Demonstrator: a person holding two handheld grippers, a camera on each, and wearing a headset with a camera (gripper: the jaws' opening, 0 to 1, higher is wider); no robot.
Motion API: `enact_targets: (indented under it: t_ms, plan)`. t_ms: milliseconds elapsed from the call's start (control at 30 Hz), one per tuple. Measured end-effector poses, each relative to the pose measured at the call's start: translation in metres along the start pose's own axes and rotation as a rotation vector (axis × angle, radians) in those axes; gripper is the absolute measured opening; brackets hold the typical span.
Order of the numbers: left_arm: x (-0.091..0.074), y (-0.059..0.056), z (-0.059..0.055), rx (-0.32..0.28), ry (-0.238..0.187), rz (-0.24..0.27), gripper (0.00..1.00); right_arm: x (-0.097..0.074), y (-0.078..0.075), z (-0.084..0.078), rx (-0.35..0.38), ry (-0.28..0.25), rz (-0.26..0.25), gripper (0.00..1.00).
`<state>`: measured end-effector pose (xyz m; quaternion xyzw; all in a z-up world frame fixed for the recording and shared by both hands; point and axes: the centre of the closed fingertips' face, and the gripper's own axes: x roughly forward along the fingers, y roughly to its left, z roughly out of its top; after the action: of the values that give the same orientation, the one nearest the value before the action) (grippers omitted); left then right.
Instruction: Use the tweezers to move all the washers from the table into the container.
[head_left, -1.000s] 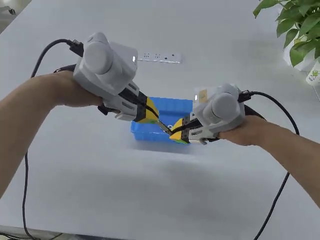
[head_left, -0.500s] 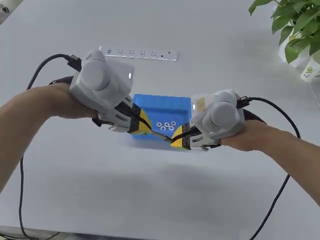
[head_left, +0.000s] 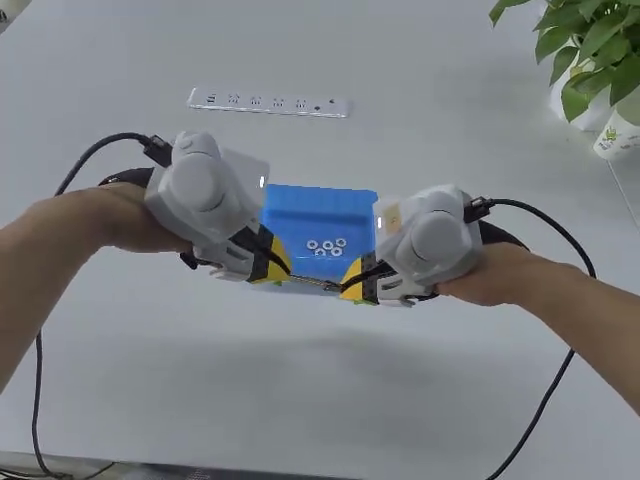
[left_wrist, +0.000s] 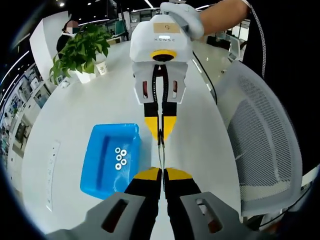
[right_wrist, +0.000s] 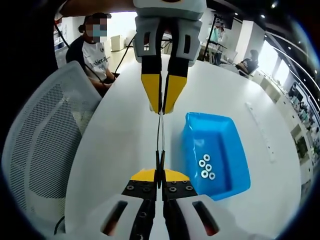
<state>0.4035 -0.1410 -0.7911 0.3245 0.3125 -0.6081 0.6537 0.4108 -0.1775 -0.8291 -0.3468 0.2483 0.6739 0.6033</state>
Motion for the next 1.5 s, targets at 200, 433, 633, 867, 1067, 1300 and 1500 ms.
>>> enact_targets:
  t_ms: [200, 433, 633, 867, 1067, 1300, 1500]
  plan:
    - [0.010, -0.006, -0.011, 0.022, 0.036, -0.007, 0.06, 0.005, 0.006, -0.004, 0.012, 0.011, 0.004, 0.03]
    - [0.023, -0.011, -0.026, 0.046, 0.077, -0.011, 0.06, 0.013, 0.014, -0.009, 0.026, 0.026, 0.012, 0.03]
    - [0.033, -0.017, -0.037, 0.072, 0.115, -0.025, 0.06, 0.022, 0.020, -0.013, 0.041, 0.035, 0.017, 0.03]
    - [0.045, -0.021, -0.050, 0.059, 0.127, -0.041, 0.06, 0.032, 0.026, -0.020, 0.052, 0.040, 0.015, 0.03]
    - [0.052, -0.023, -0.055, 0.037, 0.127, -0.046, 0.06, 0.042, 0.030, -0.026, 0.069, 0.047, 0.013, 0.03]
    - [0.058, -0.026, -0.060, 0.014, 0.125, -0.054, 0.06, 0.047, 0.034, -0.030, 0.071, 0.048, 0.019, 0.04]
    - [0.060, -0.030, -0.062, 0.003, 0.121, -0.057, 0.06, 0.049, 0.038, -0.032, 0.071, 0.049, 0.029, 0.05]
